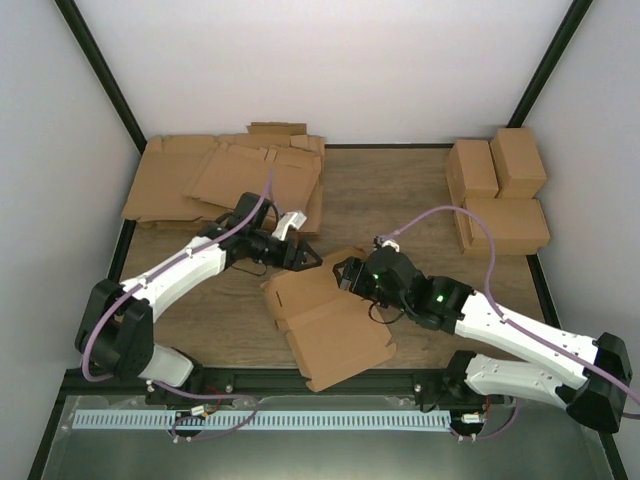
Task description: Fold the paper box
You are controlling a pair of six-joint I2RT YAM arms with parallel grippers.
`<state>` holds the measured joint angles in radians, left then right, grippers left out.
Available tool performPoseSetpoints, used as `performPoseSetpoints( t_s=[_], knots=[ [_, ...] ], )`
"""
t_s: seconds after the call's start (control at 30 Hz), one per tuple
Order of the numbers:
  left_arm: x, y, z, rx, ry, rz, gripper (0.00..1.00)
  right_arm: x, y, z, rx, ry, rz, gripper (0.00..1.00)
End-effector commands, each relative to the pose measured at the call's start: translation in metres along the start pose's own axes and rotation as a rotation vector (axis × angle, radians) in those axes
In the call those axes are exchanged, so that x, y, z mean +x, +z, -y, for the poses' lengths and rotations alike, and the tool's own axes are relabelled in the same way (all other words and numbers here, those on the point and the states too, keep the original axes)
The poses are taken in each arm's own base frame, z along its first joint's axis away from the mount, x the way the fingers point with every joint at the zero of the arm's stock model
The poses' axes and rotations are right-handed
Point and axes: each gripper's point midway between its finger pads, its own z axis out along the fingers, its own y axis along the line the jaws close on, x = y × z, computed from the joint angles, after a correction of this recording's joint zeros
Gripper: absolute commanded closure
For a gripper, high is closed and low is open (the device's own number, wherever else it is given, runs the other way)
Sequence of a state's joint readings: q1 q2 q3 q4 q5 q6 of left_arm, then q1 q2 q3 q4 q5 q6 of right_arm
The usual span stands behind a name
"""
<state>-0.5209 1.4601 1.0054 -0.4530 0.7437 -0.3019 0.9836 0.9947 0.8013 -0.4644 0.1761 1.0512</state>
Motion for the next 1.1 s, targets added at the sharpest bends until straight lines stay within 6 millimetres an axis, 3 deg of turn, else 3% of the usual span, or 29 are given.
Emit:
performPoseSetpoints(
  t_s=[0.0,0.3,0.67,1.07],
  knots=[
    [0.010,0.003,-0.006,-0.016,0.024,0.009,0.31,-0.019,-0.003,0.004,0.001,0.351,0.097,0.28],
    [0.013,0.000,0.010,0.029,0.082,0.072,0.37,-0.027,0.010,0.006,-0.012,0.593,0.131,0.37],
    [0.019,0.004,0.020,-0.009,0.141,0.068,0.41,-0.011,0.048,0.003,-0.055,0.690,0.007,0.44],
    [0.025,0.010,0.022,-0.023,0.136,0.047,0.45,0.000,0.059,0.016,-0.103,0.727,-0.040,0.76]
  ],
)
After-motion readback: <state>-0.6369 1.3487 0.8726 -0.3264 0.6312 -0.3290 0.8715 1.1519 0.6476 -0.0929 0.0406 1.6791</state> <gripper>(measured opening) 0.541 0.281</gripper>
